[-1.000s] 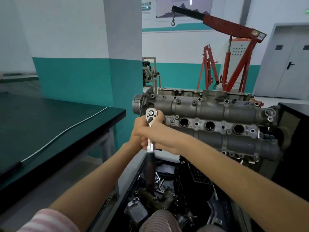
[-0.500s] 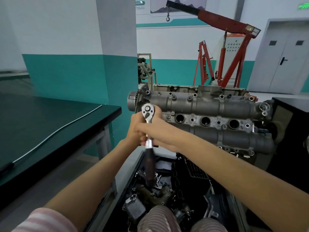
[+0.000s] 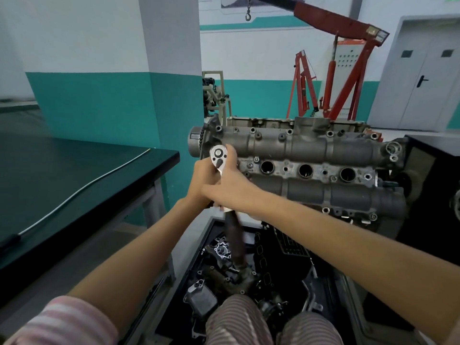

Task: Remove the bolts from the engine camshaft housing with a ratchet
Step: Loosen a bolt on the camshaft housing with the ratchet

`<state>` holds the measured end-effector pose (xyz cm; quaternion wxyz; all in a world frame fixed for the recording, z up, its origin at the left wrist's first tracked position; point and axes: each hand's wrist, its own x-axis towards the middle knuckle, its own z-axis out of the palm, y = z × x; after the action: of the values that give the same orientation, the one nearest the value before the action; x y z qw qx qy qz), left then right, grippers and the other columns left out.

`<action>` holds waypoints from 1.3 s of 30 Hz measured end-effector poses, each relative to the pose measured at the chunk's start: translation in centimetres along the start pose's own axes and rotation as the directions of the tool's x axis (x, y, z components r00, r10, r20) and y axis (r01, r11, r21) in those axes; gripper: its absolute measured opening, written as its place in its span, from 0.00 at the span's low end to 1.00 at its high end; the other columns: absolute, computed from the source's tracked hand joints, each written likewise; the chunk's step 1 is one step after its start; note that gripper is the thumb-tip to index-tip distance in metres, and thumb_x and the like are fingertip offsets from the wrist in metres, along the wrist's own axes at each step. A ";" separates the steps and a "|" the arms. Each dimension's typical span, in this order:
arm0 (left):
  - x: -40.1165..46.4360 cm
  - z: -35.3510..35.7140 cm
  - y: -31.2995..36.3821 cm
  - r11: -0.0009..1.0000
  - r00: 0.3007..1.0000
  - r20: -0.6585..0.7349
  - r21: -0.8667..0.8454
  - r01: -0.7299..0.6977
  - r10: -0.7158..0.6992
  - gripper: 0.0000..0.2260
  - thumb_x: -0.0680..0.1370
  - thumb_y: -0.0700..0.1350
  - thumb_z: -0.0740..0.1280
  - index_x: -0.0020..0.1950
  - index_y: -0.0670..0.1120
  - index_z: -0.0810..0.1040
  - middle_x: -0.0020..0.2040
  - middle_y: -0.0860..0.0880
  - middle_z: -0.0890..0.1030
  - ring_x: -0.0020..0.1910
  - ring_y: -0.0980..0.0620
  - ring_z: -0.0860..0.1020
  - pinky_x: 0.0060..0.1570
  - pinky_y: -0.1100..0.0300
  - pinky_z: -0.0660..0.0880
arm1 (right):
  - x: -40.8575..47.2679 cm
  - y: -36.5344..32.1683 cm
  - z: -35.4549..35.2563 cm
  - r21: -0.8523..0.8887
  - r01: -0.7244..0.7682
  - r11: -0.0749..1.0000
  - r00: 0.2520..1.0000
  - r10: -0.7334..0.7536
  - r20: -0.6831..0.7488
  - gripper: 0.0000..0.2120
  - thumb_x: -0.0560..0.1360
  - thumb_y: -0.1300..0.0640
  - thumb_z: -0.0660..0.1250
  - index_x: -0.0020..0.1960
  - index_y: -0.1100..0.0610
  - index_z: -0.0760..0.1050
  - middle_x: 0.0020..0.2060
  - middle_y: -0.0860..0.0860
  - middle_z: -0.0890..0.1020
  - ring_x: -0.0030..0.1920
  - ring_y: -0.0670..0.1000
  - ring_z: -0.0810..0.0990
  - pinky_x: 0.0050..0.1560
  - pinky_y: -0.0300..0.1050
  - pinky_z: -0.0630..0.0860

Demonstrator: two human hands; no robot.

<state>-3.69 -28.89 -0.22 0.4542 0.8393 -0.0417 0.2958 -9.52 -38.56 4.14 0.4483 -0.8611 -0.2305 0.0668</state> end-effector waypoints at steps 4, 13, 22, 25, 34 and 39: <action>0.2 -0.2 -0.1 1.000 0.998 -0.060 -0.005 0.007 -0.007 0.16 0.75 0.31 0.62 0.33 0.49 0.70 0.30 0.54 0.71 0.31 0.54 0.71 0.31 0.68 0.67 | 0.6 -0.1 -1.9 -0.170 0.052 0.984 0.998 -0.056 -0.019 0.29 0.73 0.61 0.60 0.69 0.53 0.50 0.41 0.57 0.75 0.32 0.53 0.75 0.31 0.42 0.72; -0.7 0.4 -0.2 0.994 0.991 -0.093 0.072 -0.085 0.092 0.14 0.76 0.31 0.62 0.35 0.48 0.71 0.31 0.55 0.73 0.32 0.61 0.72 0.29 0.71 0.66 | 0.2 0.1 -2.3 -0.531 0.126 0.838 0.978 -0.196 -0.076 0.34 0.73 0.57 0.63 0.73 0.55 0.48 0.43 0.54 0.78 0.36 0.52 0.75 0.32 0.43 0.71; 0.2 -0.6 0.0 0.970 0.978 0.006 0.121 -0.209 0.210 0.08 0.73 0.34 0.65 0.37 0.45 0.72 0.33 0.52 0.75 0.31 0.63 0.69 0.32 0.75 0.65 | 0.7 0.0 -4.2 -0.828 0.056 0.558 0.933 -0.324 -0.156 0.15 0.77 0.55 0.59 0.62 0.56 0.62 0.39 0.51 0.72 0.38 0.53 0.73 0.36 0.46 0.70; 0.6 -0.6 0.0 0.954 0.965 0.023 0.141 -0.263 0.263 0.09 0.71 0.32 0.63 0.36 0.45 0.71 0.32 0.54 0.74 0.31 0.65 0.68 0.32 0.76 0.66 | 0.6 -0.2 -4.6 -0.800 0.094 0.593 0.926 -0.347 -0.148 0.15 0.75 0.52 0.60 0.60 0.55 0.64 0.40 0.49 0.73 0.37 0.51 0.72 0.33 0.43 0.65; 0.4 -0.9 0.6 0.997 0.999 -0.005 0.052 -0.054 0.054 0.14 0.73 0.36 0.59 0.30 0.51 0.64 0.22 0.57 0.69 0.24 0.60 0.67 0.26 0.71 0.63 | 1.2 -0.7 -1.1 0.001 -0.028 1.000 0.997 0.028 -0.078 0.20 0.74 0.62 0.61 0.63 0.57 0.56 0.48 0.60 0.74 0.40 0.54 0.75 0.34 0.44 0.72; 0.6 -1.5 0.5 0.934 0.945 0.021 0.149 -0.324 0.325 0.23 0.71 0.29 0.64 0.28 0.55 0.61 0.26 0.62 0.68 0.24 0.63 0.64 0.28 0.75 0.63 | 1.2 -1.1 -3.7 -0.880 -0.047 0.472 0.919 -0.325 -0.223 0.17 0.75 0.59 0.62 0.62 0.56 0.63 0.40 0.51 0.71 0.38 0.53 0.69 0.27 0.43 0.56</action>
<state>-4.03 -27.92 1.10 0.3347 0.8521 -0.1564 0.3707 -7.66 -40.25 7.30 -0.0130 -0.9422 -0.2164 -0.2557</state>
